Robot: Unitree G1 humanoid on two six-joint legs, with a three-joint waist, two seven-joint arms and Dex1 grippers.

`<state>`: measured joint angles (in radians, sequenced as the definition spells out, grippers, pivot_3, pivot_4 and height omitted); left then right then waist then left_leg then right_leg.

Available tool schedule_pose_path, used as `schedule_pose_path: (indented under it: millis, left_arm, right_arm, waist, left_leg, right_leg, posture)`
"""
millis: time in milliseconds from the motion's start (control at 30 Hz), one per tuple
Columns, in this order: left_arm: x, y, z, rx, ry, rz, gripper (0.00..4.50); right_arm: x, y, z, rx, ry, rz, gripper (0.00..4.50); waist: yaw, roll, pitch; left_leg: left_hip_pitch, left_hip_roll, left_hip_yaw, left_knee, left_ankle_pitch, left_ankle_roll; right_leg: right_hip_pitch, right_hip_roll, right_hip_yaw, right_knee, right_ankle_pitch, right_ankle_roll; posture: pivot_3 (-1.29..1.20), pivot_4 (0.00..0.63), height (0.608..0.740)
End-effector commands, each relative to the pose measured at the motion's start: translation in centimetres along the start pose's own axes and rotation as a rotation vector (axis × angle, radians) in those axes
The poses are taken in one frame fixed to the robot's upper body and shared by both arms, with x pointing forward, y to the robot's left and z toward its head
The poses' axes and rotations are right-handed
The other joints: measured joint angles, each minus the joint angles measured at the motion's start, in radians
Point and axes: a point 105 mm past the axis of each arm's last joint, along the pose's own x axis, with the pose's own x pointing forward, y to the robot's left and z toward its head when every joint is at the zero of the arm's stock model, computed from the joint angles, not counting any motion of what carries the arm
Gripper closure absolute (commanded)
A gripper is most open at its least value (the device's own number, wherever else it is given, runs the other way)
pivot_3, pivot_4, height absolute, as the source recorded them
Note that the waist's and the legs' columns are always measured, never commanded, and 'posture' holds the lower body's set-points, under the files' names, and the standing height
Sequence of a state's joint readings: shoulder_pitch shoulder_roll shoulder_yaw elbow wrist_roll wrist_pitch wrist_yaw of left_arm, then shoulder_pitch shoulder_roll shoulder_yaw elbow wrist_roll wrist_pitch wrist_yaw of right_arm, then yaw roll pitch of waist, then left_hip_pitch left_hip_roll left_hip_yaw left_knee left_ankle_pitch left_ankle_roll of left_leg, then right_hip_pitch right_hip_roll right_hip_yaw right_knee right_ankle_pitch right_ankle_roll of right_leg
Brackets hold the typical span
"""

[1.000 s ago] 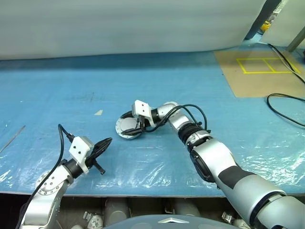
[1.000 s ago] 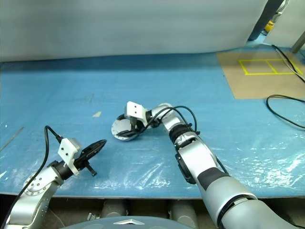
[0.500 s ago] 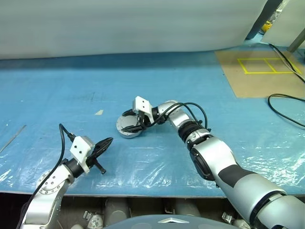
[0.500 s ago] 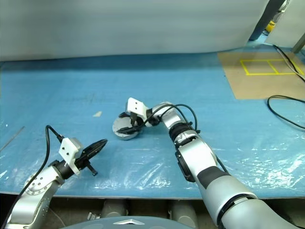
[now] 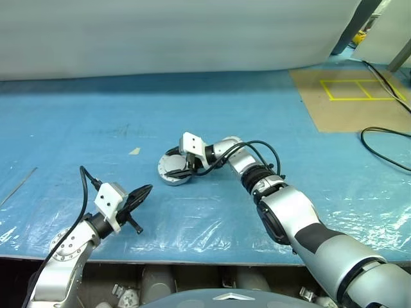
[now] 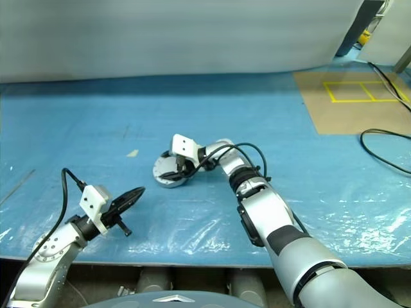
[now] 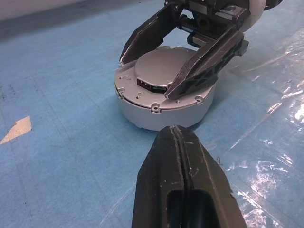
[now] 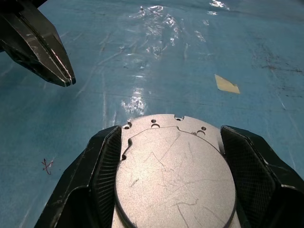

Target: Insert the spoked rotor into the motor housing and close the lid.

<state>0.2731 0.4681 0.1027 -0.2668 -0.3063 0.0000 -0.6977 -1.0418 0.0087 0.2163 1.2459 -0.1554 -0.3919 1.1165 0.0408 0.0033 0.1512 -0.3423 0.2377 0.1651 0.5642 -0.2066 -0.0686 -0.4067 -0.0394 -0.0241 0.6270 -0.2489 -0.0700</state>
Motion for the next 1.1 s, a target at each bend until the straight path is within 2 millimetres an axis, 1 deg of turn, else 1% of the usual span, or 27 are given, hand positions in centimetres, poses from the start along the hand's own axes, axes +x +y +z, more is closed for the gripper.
schedule_pose_path:
  millis: [33, 200, 567, 767, 967, 1100]
  left_arm:
    - [0.2, 0.0, 0.7, 0.025, -0.022, -0.013, 4.50]
    - [0.2, 0.0, 0.7, 0.028, -0.023, -0.015, 4.50]
    - [0.4, 0.2, 0.7, 0.031, -0.024, -0.021, 4.50]
    - [0.7, 0.3, 0.8, 0.035, -0.035, -0.019, 4.50]
    - [0.9, 0.4, 1.0, 0.042, -0.041, -0.023, 4.50]
    - [1.0, 0.5, 1.0, 0.043, -0.043, -0.024, 4.50]
  right_arm:
    - [0.2, 1.5, -2.8, 0.119, 0.056, 0.012, 1.52]
    - [0.5, 2.2, -3.1, 0.166, 0.030, 0.022, 1.52]
    - [0.7, 3.1, -4.1, 0.129, 0.067, 0.041, 1.52]
    - [0.9, 3.6, -3.9, 0.159, 0.052, 0.075, 1.52]
    - [1.0, 3.5, -3.6, 0.174, 0.035, 0.076, 1.52]
    - [0.9, 3.6, -3.9, 0.161, 0.053, 0.073, 1.52]
  waist:
    - [0.000, 0.000, 0.000]
    - [0.000, 0.001, 0.000]
    - [-0.001, 0.001, -0.001]
    - [-0.001, 0.002, -0.001]
    - [-0.003, 0.002, -0.001]
    - [-0.003, 0.002, -0.001]
  left_leg:
    - [0.000, 0.000, 0.000, 0.000, 0.000, 0.000]
    - [0.000, 0.000, 0.001, -0.001, 0.000, 0.000]
    - [0.000, 0.000, 0.001, -0.002, 0.000, 0.000]
    - [0.000, 0.000, 0.002, -0.003, 0.000, 0.000]
    - [0.000, 0.000, 0.002, -0.004, 0.000, 0.000]
    - [0.000, 0.000, 0.002, -0.004, 0.000, 0.000]
  right_leg:
    - [0.000, 0.000, 0.000, 0.000, 0.000, 0.000]
    - [0.001, 0.000, 0.000, -0.001, 0.000, 0.000]
    - [0.001, 0.000, 0.001, -0.002, 0.000, 0.000]
    - [0.001, 0.000, 0.001, -0.003, 0.000, 0.000]
    - [0.001, 0.000, 0.001, -0.003, 0.000, 0.000]
    - [0.001, 0.000, 0.001, -0.004, 0.000, 0.000]
  posture:
    - [0.00, 0.150, 0.740]
    - [0.00, 0.150, 0.740]
    - [0.00, 0.150, 0.740]
    - [0.00, 0.150, 0.740]
    - [0.00, 0.150, 0.740]
    - [0.00, 0.150, 0.740]
